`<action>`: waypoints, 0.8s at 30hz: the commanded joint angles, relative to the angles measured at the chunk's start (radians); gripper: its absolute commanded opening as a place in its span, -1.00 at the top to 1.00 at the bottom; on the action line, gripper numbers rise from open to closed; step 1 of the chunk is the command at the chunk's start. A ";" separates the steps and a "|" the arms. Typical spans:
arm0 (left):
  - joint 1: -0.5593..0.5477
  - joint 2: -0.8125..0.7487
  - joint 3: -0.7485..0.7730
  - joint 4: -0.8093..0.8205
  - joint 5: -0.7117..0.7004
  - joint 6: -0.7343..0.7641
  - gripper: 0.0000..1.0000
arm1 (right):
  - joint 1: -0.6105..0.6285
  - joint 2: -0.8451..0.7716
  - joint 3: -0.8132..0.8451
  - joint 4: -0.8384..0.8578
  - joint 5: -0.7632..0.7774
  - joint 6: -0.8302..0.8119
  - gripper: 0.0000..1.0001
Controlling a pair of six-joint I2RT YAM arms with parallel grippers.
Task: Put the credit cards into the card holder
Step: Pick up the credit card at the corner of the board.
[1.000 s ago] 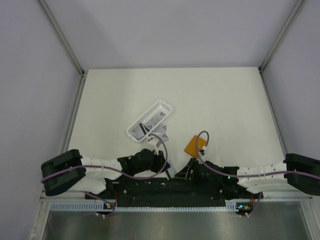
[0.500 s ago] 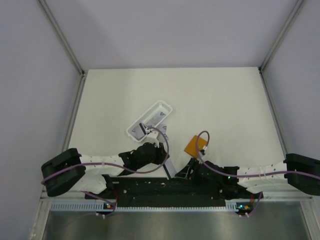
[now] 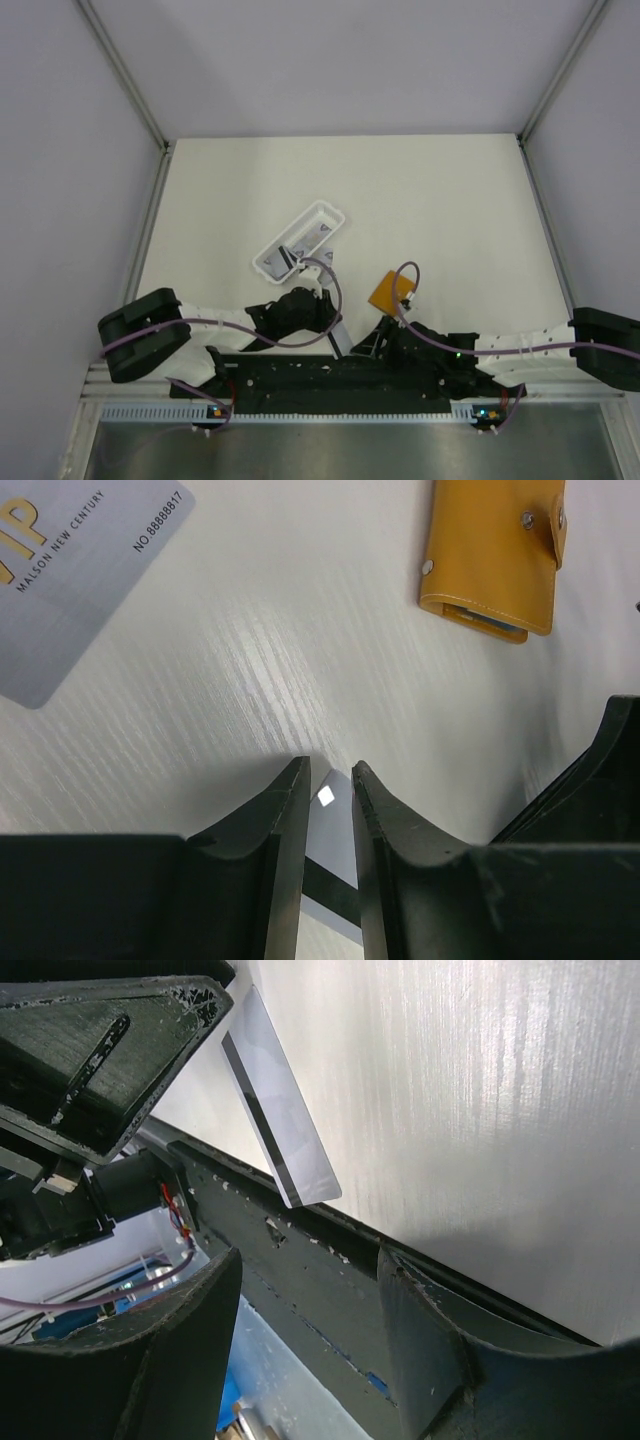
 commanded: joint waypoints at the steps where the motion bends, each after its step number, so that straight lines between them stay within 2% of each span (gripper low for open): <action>1: -0.014 0.004 -0.049 0.021 0.016 -0.043 0.40 | 0.009 0.005 -0.111 -0.007 0.009 0.015 -0.15; 9: -0.035 -0.017 -0.077 0.014 0.004 -0.065 0.41 | 0.008 0.073 -0.117 0.066 0.002 0.032 -0.15; 24: -0.068 -0.042 -0.114 0.014 -0.021 -0.106 0.42 | 0.009 0.370 -0.114 0.367 -0.054 0.056 -0.12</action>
